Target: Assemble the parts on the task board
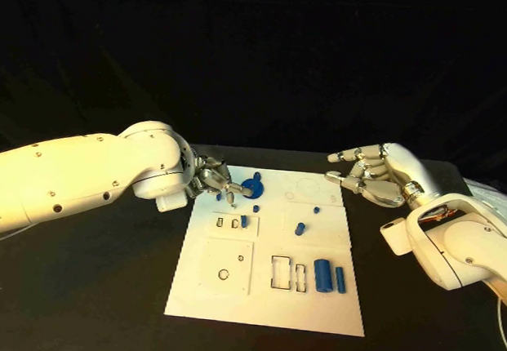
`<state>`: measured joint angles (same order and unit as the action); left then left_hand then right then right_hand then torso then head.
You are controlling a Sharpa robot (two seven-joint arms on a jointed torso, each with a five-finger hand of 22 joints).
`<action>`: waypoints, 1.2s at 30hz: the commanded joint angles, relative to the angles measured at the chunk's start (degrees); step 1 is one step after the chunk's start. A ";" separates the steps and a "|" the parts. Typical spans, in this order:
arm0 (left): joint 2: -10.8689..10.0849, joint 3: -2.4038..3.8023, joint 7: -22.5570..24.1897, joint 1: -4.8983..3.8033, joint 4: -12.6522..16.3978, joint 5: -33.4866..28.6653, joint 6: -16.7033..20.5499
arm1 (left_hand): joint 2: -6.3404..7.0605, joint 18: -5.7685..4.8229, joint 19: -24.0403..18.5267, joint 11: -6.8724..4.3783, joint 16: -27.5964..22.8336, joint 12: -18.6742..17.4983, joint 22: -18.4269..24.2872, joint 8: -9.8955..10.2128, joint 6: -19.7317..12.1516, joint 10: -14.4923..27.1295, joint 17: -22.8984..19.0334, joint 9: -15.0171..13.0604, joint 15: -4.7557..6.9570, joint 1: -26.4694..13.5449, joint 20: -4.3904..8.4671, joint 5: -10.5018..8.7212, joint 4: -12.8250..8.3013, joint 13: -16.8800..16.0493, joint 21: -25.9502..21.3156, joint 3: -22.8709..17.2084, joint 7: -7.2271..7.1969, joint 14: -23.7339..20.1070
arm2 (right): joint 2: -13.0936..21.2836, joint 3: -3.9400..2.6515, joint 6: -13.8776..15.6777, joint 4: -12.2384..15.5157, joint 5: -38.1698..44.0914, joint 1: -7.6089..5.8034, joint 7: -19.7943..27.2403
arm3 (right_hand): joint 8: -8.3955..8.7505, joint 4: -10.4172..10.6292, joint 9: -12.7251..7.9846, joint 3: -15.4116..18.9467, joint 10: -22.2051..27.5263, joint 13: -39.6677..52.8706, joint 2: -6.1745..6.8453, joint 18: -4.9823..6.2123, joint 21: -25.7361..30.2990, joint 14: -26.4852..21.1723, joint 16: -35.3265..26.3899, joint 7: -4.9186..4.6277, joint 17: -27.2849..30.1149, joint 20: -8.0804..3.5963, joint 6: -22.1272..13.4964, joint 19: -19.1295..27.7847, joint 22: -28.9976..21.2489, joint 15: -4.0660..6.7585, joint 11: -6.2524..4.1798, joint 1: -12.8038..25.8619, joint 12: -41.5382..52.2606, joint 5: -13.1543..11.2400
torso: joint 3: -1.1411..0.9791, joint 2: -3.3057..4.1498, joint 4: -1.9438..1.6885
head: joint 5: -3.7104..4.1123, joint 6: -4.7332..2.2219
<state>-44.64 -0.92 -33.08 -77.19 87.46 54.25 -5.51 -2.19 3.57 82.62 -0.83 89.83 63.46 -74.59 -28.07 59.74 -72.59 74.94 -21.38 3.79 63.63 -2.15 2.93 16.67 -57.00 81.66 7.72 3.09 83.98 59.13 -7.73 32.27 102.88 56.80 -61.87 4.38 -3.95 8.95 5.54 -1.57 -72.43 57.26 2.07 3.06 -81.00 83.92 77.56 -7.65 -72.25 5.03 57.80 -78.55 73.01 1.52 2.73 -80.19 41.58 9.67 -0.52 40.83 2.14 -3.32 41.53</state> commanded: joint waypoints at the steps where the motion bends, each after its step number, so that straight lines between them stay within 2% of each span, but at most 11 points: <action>1: 1.61 -0.08 -3.86 -0.16 -1.29 6.05 -3.55 | -0.24 -0.59 0.56 -0.02 0.17 0.44 -0.75 -0.62 -0.85 -0.40 15.06 -0.93 0.43 -0.48 0.06 -0.28 -0.01 -0.65 0.45 1.06 -0.04 6.02 | 0.05 -0.02 0.73 -0.21 -1.59 -0.03 0.62 | 0.19 0.10 -0.02 0.37 0.42 -0.08 -0.02 0.96 0.24 2.06 -0.33 -0.28 0.08 -0.08 -0.18 0.40 -0.04 -0.13 0.04 -0.36 -0.35 0.07 | -0.08 0.05 0.01 | -0.22 0.19; 8: 4.89 -0.76 -4.34 -0.19 -4.29 6.46 -4.24 | -1.10 -0.93 1.26 -0.18 0.17 2.32 -2.72 -2.17 -1.85 -1.47 15.06 -3.25 0.55 -0.91 0.22 -0.28 -0.02 -3.07 1.61 3.74 -0.19 6.02 | -0.34 -0.03 0.39 -0.75 -1.62 -0.05 0.03 | 0.19 0.10 -0.02 0.43 0.49 -0.25 0.01 0.98 0.31 2.05 -0.41 -0.28 0.14 -0.07 -0.20 0.45 -0.13 -0.14 0.04 -0.36 -0.56 0.11 | 0.09 0.09 0.04 | -0.17 0.56; 16: 8.04 -1.79 -4.55 0.10 -7.59 6.54 -5.48 | -1.89 -1.11 1.60 -0.35 0.17 3.75 -3.77 -3.52 -2.54 -2.26 15.06 -5.33 0.70 -0.96 0.35 -0.28 -0.03 -4.92 2.22 5.80 -0.38 6.02 | -1.03 -0.03 -0.31 -1.29 -0.79 -0.05 -0.41 | 0.19 0.16 -0.02 0.53 0.73 -0.74 -0.02 1.07 0.56 1.97 -0.69 -0.28 0.47 -0.06 -0.23 0.73 -0.54 -0.14 0.04 -0.32 -1.22 0.19 | 0.04 0.06 0.12 | -0.32 0.87; 19: 8.71 -2.02 -4.59 0.24 -8.36 6.55 -5.87 | -2.23 -1.13 1.63 -0.40 0.17 3.96 -3.94 -3.94 -2.82 -2.34 15.06 -6.07 0.74 -0.86 0.38 -0.27 -0.04 -5.22 2.32 6.49 -0.43 6.02 | -1.30 -0.03 -0.59 -1.59 -0.08 -0.05 -0.61 | 0.19 0.28 -0.03 0.69 1.22 -1.75 -0.13 1.21 0.97 1.82 -1.29 -0.29 1.13 -0.05 -0.32 1.15 -1.18 -0.14 0.05 -0.28 -2.56 0.35 | 0.02 0.05 -0.05 | -0.18 0.84; 25: 9.42 -2.27 -4.74 0.57 -9.10 6.55 -7.63 | -2.35 -1.15 1.66 -0.42 0.17 4.07 -4.06 -4.14 -2.92 -2.39 15.06 -6.40 0.76 -0.78 0.40 -0.27 -0.05 -5.39 2.39 6.80 -0.46 6.02 | -1.67 -0.03 -0.88 -1.93 0.47 -0.05 -0.99 | 0.18 0.33 -0.02 0.80 1.49 -2.39 -0.18 1.28 1.18 1.75 -1.60 -0.29 1.42 -0.05 -0.35 1.33 -1.48 -0.14 0.05 -0.31 -3.37 0.47 | 0.08 0.13 -0.13 | -0.12 0.98; 33: 10.00 -2.35 -4.82 1.05 -9.46 6.55 -8.88 | -2.60 -1.17 1.68 -0.45 0.17 4.26 -4.22 -4.47 -3.21 -2.48 15.06 -7.07 0.78 -0.36 0.42 -0.27 -0.17 -5.69 2.47 7.33 -0.49 6.02 | -1.78 -0.03 -1.00 -1.95 0.59 -0.04 -1.16 | 0.17 0.35 -0.02 0.93 1.90 -3.36 -0.30 1.37 1.52 1.65 -2.12 -0.28 1.93 -0.06 -0.40 1.60 -1.94 -0.13 0.04 -0.47 -4.57 0.83 | 0.05 0.15 -0.09 | -0.32 1.01; 36: 10.11 -2.36 -4.82 1.17 -9.46 6.55 -8.93 | -2.81 -1.18 1.68 -0.46 0.17 4.33 -4.28 -4.63 -3.38 -2.50 15.06 -7.43 0.79 0.15 0.43 -0.26 -0.26 -5.81 2.50 7.48 -0.50 6.02 | -1.80 -0.03 -1.10 -2.07 0.60 -0.03 -1.24 | 0.18 0.36 -0.02 0.98 2.03 -3.69 -0.32 1.41 1.64 1.60 -2.35 -0.29 2.16 -0.06 -0.44 1.70 -2.11 -0.12 0.04 -0.52 -4.96 0.97 | 0.03 0.14 0.06 | -0.45 1.04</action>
<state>-34.74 -3.29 -37.71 -76.05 78.02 60.50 -12.68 -4.82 3.56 83.64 -1.23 89.83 67.57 -74.93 -32.37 56.68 -74.63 74.92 -28.79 4.19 63.47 -1.95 2.93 16.43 -62.77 83.78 14.86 2.54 83.97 57.37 -7.73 32.05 100.87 56.54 -61.92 3.41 -3.96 9.25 5.52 -0.95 -70.78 53.62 1.84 3.95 -79.61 83.93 75.55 -7.65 -70.15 4.93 57.42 -77.23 70.96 1.52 2.91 -80.41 36.86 10.47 -0.47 40.96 2.06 -3.67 42.57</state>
